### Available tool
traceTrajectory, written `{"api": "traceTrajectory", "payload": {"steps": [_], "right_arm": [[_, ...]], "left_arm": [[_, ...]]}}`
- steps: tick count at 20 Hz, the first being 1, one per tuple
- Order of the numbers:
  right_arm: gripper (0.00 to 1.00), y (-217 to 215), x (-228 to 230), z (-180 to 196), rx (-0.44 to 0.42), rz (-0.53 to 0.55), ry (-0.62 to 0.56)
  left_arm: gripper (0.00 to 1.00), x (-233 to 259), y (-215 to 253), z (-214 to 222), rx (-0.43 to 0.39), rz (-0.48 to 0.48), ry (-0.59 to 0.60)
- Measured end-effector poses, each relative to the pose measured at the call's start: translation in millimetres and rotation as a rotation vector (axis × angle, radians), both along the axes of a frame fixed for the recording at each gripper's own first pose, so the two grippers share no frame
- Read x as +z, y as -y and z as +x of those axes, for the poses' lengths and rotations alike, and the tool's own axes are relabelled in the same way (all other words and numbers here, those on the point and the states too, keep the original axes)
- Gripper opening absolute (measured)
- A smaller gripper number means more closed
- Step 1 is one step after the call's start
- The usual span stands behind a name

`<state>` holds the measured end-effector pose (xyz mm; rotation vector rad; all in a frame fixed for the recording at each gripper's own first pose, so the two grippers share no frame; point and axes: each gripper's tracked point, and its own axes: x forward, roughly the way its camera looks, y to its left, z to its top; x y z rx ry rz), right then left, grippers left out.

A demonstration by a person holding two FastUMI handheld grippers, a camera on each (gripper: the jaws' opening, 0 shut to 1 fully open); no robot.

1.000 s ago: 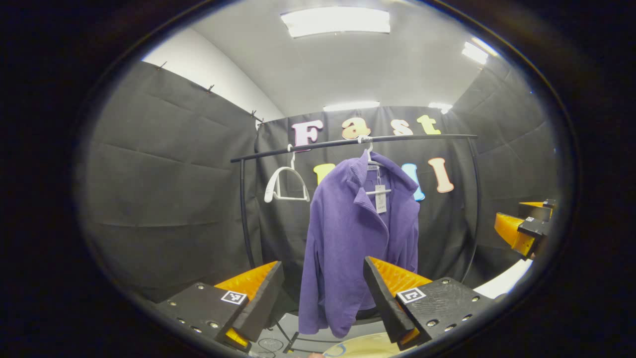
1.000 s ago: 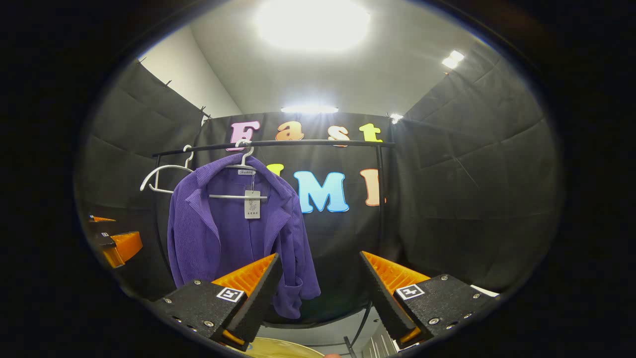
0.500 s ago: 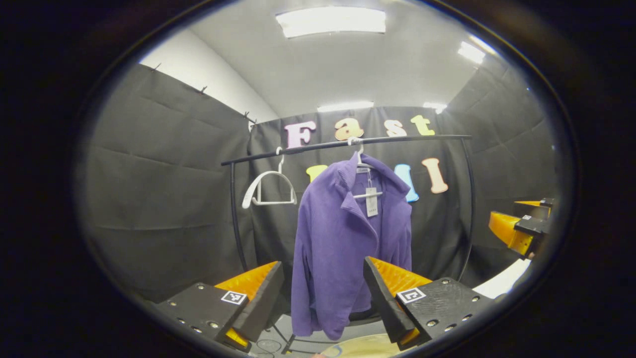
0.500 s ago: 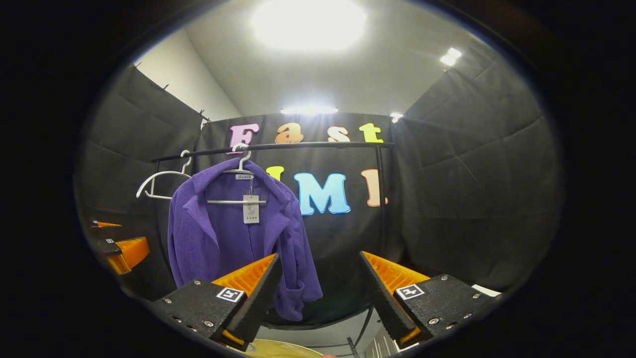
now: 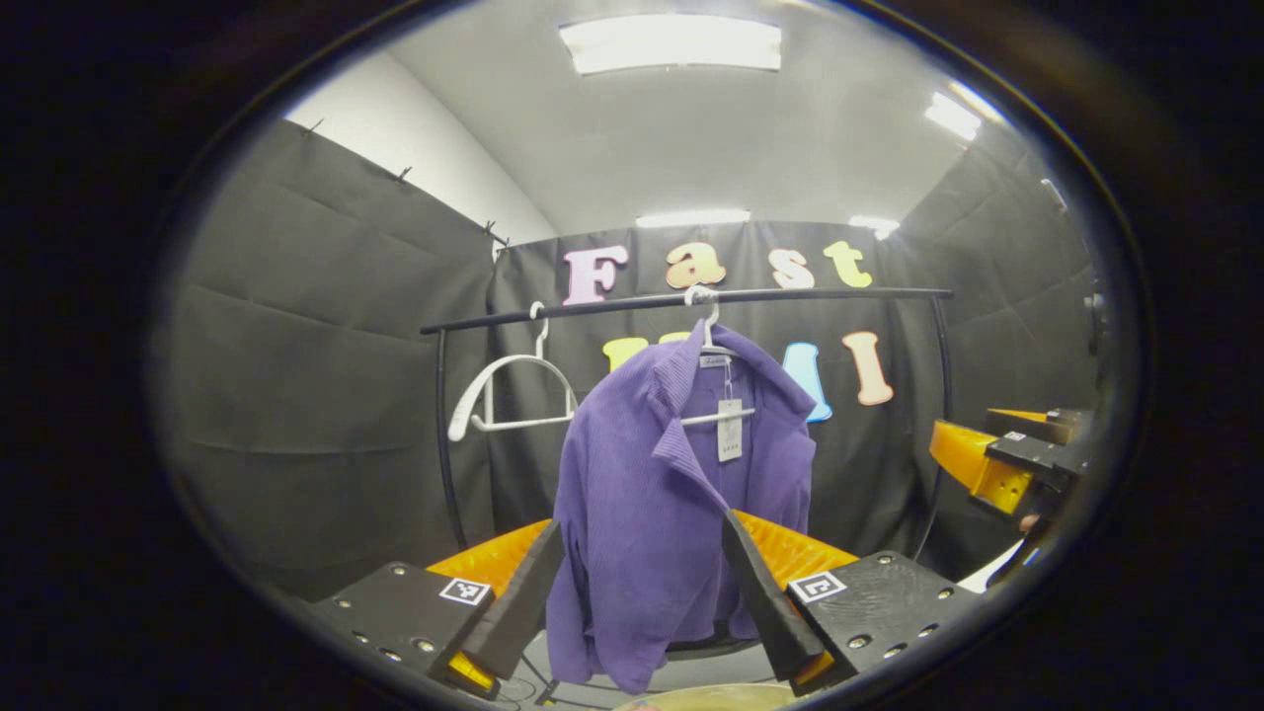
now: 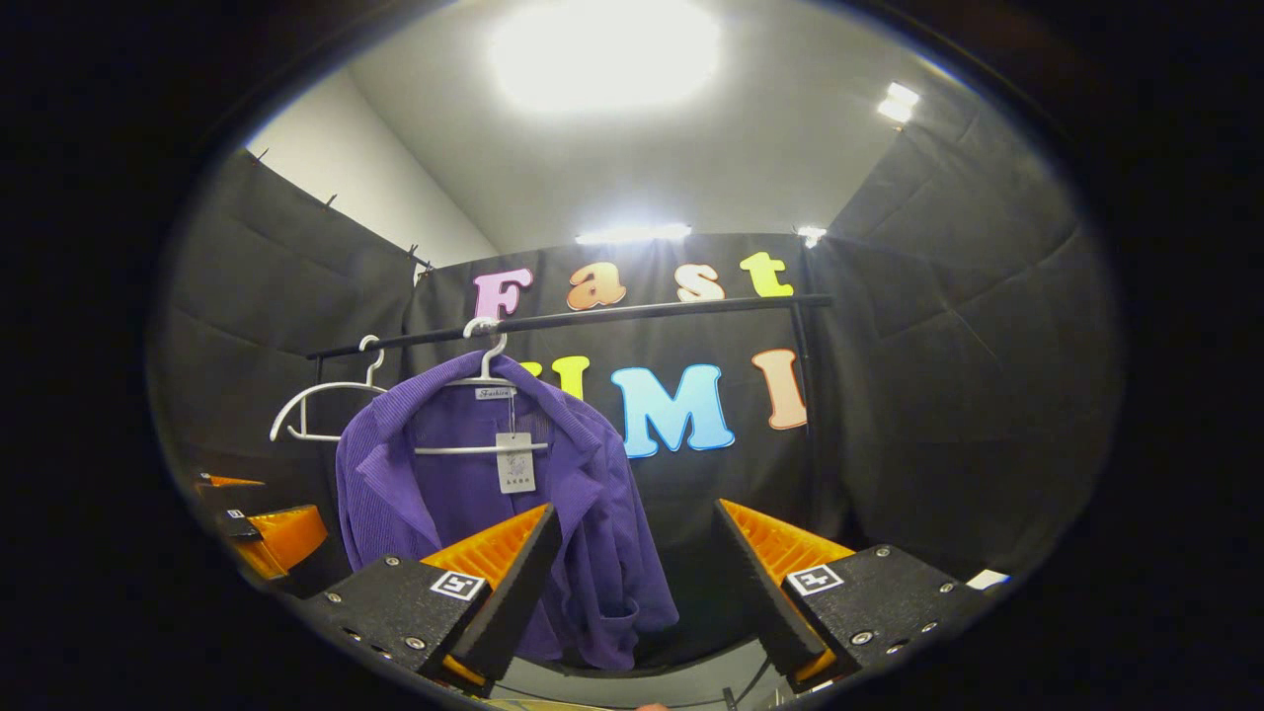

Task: Grasp the clothes on the hanger with both hands and then place them into the laundry hamper below.

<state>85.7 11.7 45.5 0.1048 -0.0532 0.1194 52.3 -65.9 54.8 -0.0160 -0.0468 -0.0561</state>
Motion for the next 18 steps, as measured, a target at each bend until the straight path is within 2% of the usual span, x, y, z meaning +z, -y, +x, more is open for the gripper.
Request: {"api": "traceTrajectory", "payload": {"steps": [3,4,5,8,9,18], "right_arm": [[0.95,-11.4,-2.2,27.3,0.046,0.013,-0.014],[0.92,-16.9,-2.6,35.8,0.070,0.020,-0.020],[0.95,-20.0,-3.3,44.1,0.089,0.026,-0.024],[0.95,-24.9,-0.7,68.8,0.118,0.043,-0.021],[0.95,-27.8,-0.4,77.2,0.128,0.051,-0.021],[0.95,-56.9,-22.4,155.2,0.224,0.104,-0.092]], "left_arm": [[0.99,7.3,7.5,20.0,0.010,-0.010,0.009],[0.93,9.9,8.9,27.9,0.016,-0.006,0.015],[0.99,12.0,10.9,34.2,0.022,0.000,0.018],[0.99,19.0,16.8,53.0,0.039,-0.003,0.025],[0.93,18.0,20.2,58.9,0.041,-0.011,0.023],[0.93,7.8,40.1,112.9,0.091,-0.013,-0.002]]}}
